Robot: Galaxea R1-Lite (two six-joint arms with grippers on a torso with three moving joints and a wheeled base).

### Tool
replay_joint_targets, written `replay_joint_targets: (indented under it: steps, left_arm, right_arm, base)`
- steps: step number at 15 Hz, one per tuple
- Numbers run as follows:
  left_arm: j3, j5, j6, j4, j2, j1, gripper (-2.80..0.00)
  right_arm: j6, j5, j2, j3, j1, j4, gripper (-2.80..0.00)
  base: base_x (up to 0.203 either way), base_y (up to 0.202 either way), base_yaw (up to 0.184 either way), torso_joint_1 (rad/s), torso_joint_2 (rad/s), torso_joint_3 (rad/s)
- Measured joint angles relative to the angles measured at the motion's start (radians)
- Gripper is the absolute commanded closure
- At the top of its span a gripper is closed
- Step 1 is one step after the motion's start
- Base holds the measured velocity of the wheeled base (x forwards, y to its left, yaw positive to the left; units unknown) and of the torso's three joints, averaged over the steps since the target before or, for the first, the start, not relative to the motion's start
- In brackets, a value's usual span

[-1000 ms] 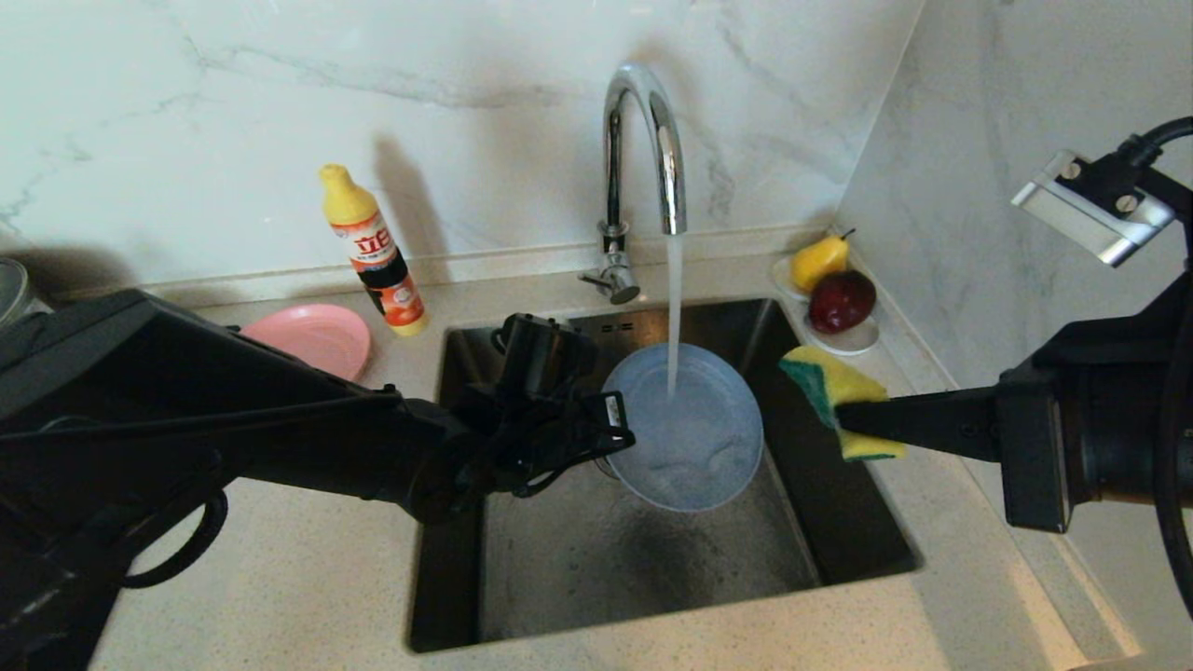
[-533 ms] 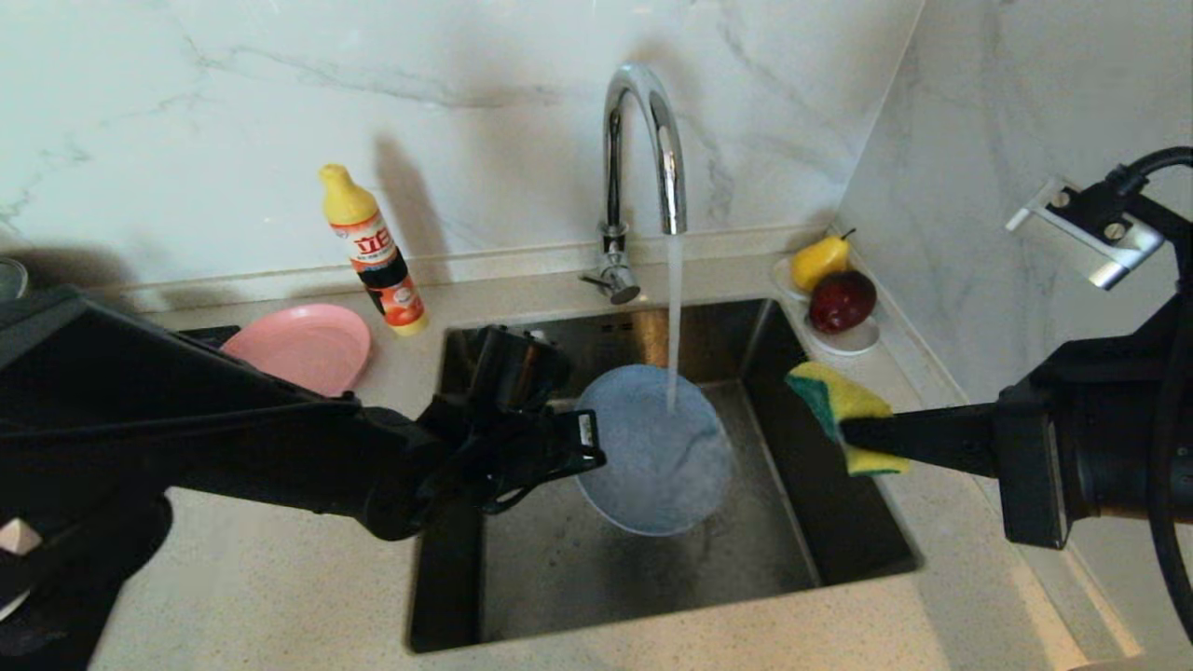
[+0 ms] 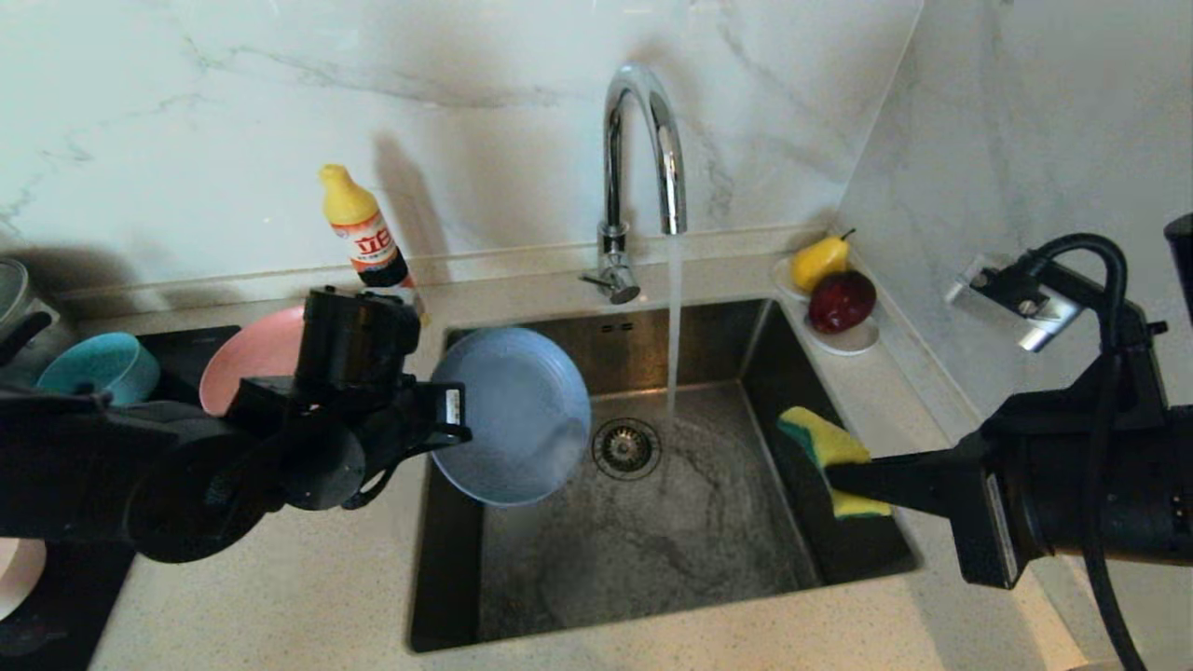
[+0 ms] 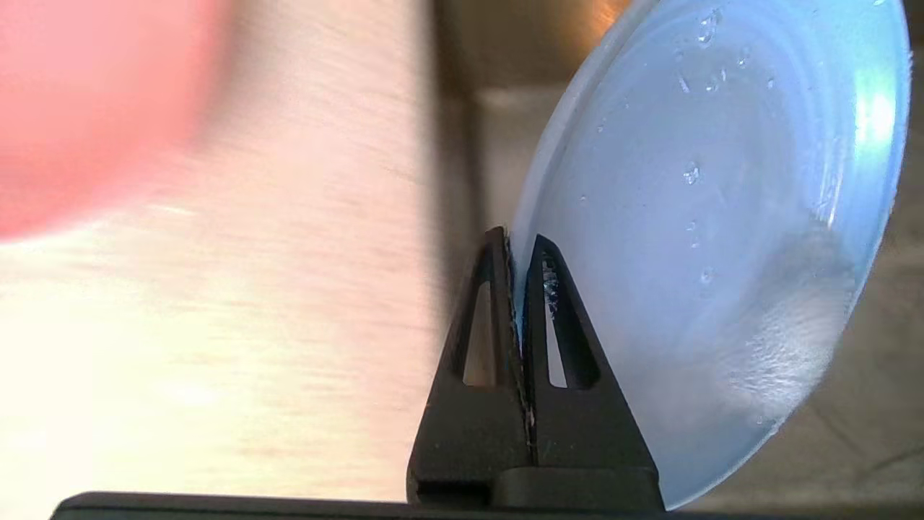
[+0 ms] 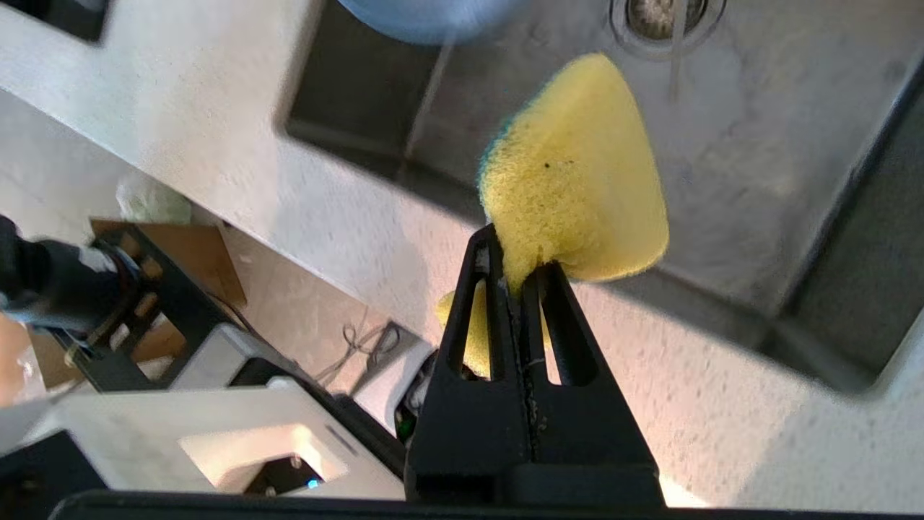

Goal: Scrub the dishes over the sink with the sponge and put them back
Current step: Rinse the plate, then place the plate on the table

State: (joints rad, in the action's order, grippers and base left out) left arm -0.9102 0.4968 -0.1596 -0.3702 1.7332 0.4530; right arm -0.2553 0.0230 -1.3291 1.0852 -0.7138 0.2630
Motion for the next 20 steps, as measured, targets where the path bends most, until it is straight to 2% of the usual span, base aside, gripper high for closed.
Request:
replay_joint_targets:
  steps: [3,10,13,17,20]
  left_arm:
    - [0.004,0.022,0.043,0.0,-0.062,-0.015,0.0]
    - [0.005,0.113,0.246,-0.001,-0.145,-0.02,0.0]
    - [0.008,0.125,0.295,-0.023,-0.167,-0.02,0.0]
    - [0.03,0.142,0.304,-0.046,-0.179,-0.02,0.0]
    - [0.047,0.131,0.285,-0.041,-0.195,-0.023,0.0]
  right_arm:
    - [-0.001,-0.001,-0.013,-0.029,0.001,-0.002,0.0]
    - [-0.003,-0.002,-0.026,-0.066,0.007,-0.003,0.0]
    - [-0.003,-0.002,-0.027,-0.072,0.007,-0.003,0.0]
    - [-0.002,0.0,-0.03,-0.072,0.007,-0.004,0.0]
    - [-0.004,-0.001,-0.032,-0.077,0.007,-0.004,0.0]
  base:
    - [0.0,0.0,0.0,0.0,0.0,0.0]
    - [0.0,0.0,0.0,0.0,0.0,0.0]
    - [0.0,0.0,0.0,0.0,0.0,0.0]
    - [0.0,0.0,0.0,0.0,0.0,0.0]
    - [0.0,0.0,0.0,0.0,0.0,0.0]
